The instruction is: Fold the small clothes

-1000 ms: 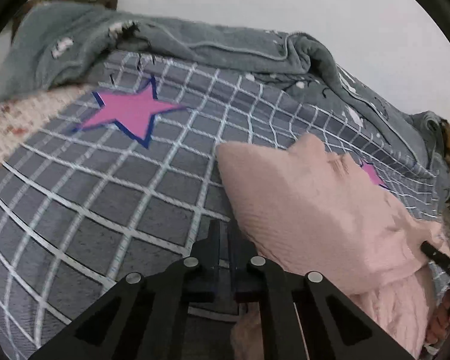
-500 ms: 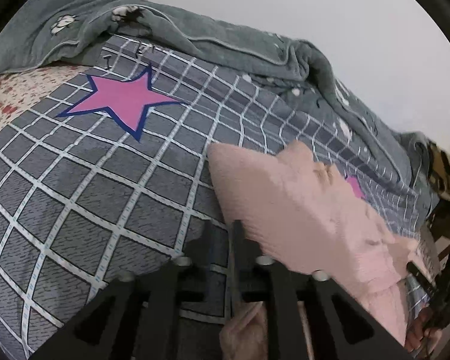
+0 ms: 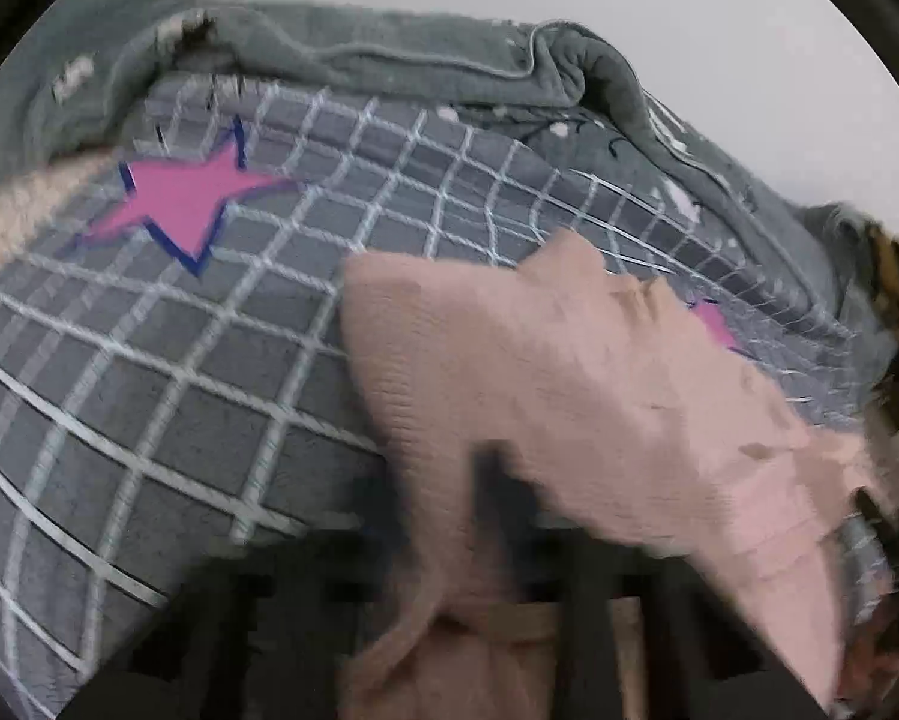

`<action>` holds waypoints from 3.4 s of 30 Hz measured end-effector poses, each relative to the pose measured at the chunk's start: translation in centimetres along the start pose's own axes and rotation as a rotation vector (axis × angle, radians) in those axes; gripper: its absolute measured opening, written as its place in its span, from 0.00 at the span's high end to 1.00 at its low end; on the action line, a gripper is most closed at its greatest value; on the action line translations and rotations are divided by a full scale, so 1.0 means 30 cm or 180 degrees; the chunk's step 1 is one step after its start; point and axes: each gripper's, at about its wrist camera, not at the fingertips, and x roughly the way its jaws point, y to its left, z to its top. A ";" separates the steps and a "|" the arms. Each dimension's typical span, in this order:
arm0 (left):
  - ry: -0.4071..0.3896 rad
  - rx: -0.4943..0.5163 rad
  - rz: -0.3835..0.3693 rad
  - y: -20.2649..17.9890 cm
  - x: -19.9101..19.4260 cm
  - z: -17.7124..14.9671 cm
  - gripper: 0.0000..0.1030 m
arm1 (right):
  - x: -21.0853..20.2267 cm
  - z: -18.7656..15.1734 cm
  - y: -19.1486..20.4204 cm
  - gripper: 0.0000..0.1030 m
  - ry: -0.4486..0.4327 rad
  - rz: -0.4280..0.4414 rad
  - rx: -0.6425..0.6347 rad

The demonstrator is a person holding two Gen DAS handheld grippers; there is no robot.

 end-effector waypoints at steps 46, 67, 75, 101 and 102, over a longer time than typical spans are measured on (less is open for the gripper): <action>-0.0374 0.0297 0.0007 -0.030 -0.137 -0.088 0.25 | -0.253 -0.115 -0.186 0.48 0.0080 -0.0481 0.0198; -0.0659 0.0258 0.0344 -0.263 -0.065 -0.037 0.25 | -0.068 -0.060 -0.819 0.54 0.0249 -0.0504 0.1134; -0.0605 0.0155 0.0309 -0.268 -0.029 -0.005 0.25 | 0.032 -0.024 -0.903 0.54 0.0436 -0.0498 0.1417; -0.0801 -0.0310 0.0220 0.035 -0.218 -0.005 0.25 | -0.207 0.341 -0.302 0.94 -0.0557 -0.0734 0.0192; -0.0813 -0.0357 0.0206 0.064 -0.233 -0.008 0.25 | -0.217 0.354 -0.235 0.94 -0.0577 -0.0706 0.0109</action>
